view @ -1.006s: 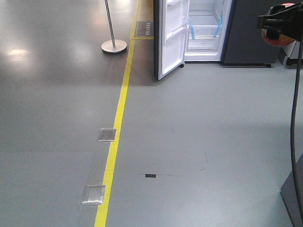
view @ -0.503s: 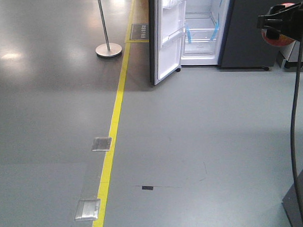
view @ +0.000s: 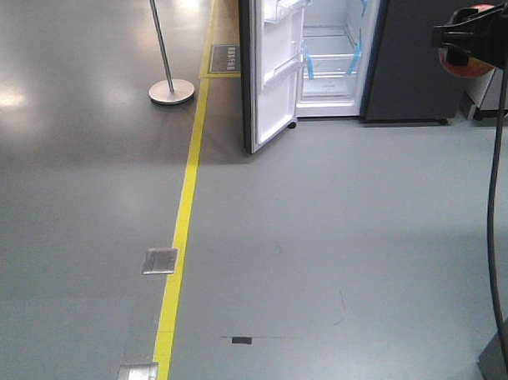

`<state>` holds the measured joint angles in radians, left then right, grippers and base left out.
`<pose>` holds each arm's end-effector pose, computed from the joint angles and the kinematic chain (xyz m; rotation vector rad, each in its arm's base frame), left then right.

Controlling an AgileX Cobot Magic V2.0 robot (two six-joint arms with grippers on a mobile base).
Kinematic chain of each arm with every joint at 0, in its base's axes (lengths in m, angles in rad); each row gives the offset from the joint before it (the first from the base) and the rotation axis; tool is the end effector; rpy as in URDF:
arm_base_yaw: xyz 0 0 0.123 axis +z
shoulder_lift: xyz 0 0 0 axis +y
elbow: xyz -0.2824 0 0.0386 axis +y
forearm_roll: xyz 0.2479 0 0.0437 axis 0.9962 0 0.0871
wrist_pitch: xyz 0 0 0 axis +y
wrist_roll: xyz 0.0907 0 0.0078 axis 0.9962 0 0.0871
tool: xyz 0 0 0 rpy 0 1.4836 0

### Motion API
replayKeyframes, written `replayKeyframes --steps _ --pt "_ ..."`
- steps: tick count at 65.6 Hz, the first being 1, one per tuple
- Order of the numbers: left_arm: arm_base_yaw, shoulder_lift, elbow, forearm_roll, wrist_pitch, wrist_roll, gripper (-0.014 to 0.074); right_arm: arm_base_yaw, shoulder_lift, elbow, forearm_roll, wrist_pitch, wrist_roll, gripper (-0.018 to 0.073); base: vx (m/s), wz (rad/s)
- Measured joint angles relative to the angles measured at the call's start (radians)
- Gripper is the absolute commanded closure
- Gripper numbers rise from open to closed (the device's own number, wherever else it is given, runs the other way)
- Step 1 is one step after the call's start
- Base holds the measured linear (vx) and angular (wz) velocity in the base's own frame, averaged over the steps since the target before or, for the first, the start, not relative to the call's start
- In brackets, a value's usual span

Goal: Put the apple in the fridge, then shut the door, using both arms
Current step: 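Drive toward the open white refrigerator carrying the apple, then drive closer to the refrigerator's open door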

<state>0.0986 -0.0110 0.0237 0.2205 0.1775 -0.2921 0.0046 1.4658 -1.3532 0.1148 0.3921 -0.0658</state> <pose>0.0555 0.0091 0.1899 -0.1738 1.6607 0.0501 0.3432 0.0056 0.3867 0.0072 1.9863 0.0726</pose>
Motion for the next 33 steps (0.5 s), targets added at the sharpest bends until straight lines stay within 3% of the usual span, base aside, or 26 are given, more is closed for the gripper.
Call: replayKeyframes --steps 33 --pt "0.0 0.0 0.0 0.0 0.0 0.0 0.0602 0.0 0.0 0.0 0.0 0.0 0.0 0.0345 0.19 -0.03"
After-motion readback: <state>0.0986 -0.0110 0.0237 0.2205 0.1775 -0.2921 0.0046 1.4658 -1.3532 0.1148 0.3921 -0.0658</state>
